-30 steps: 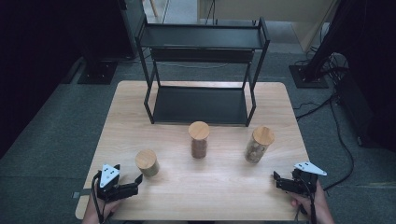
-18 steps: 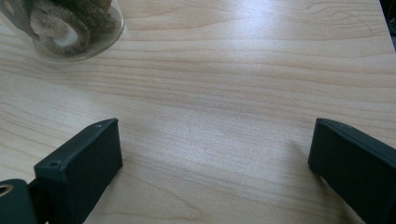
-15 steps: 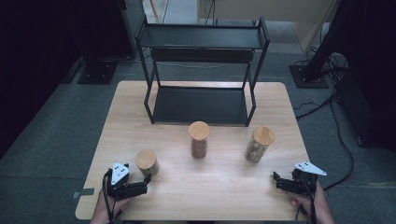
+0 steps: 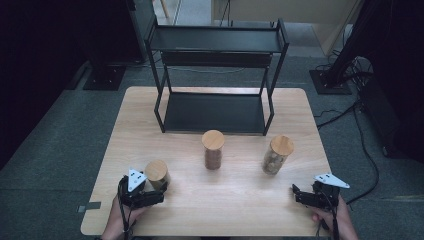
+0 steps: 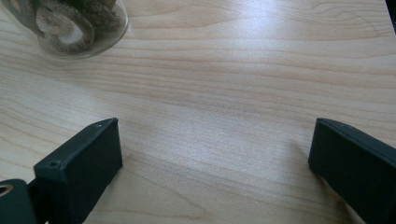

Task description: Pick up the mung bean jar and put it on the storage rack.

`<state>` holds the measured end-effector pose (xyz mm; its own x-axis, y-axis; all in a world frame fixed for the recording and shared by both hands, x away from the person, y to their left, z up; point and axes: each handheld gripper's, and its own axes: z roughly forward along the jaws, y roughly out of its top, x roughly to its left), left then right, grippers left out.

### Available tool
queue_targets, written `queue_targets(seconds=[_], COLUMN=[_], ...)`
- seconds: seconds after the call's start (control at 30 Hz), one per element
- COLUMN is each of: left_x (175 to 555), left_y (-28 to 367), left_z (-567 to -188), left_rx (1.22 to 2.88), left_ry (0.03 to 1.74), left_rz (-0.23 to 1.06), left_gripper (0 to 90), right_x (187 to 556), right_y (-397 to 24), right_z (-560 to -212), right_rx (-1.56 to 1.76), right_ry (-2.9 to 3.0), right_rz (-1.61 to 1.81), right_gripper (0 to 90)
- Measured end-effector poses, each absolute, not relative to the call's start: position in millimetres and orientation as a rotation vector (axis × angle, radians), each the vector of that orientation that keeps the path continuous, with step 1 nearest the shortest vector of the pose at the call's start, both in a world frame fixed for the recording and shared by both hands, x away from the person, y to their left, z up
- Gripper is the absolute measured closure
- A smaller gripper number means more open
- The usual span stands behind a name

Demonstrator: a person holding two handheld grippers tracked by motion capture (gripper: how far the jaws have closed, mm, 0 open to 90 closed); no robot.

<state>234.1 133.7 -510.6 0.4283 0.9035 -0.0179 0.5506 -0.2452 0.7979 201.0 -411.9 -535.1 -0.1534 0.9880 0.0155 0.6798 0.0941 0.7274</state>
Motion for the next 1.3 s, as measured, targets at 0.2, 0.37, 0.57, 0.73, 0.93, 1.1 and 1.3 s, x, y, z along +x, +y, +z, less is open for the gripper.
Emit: queue_targets(seconds=[0.2,0.37,0.57,0.73,0.93,1.1,1.3], left_x=[238.7,242.4,244.0,244.9,248.5,252.5,259.5], left_y=[125.0,122.9,121.1,120.2,118.0,116.5,112.9], left_z=[-508.6,-506.9,-506.7,-505.6,-502.8,-502.4,-501.1], left_rx=[1.934,1.924,1.920,1.928,1.929,1.923,1.925], left_ry=[1.245,1.269,1.275,1.280,1.303,1.318,1.329], left_rz=[0.599,0.597,0.580,0.582,0.599,0.604,0.598], left_gripper=[11.4,15.6,23.4,24.0,25.3,25.4,25.5], right_x=[201.0,201.0,201.0,201.0,200.8,200.7,200.7], right_y=[-411.8,-411.7,-411.3,-411.3,-411.2,-410.8,-411.0], right_z=[-535.2,-535.2,-535.2,-535.2,-535.2,-535.1,-535.1], right_rx=[1.630,1.629,1.622,1.622,1.618,1.615,1.616], right_ry=[1.892,1.893,1.900,1.901,1.903,1.905,1.898], right_rz=[0.829,0.829,0.831,0.832,0.831,0.832,0.829], right_gripper=[2.0,2.0,2.0,2.0,2.0,2.0,2.0])
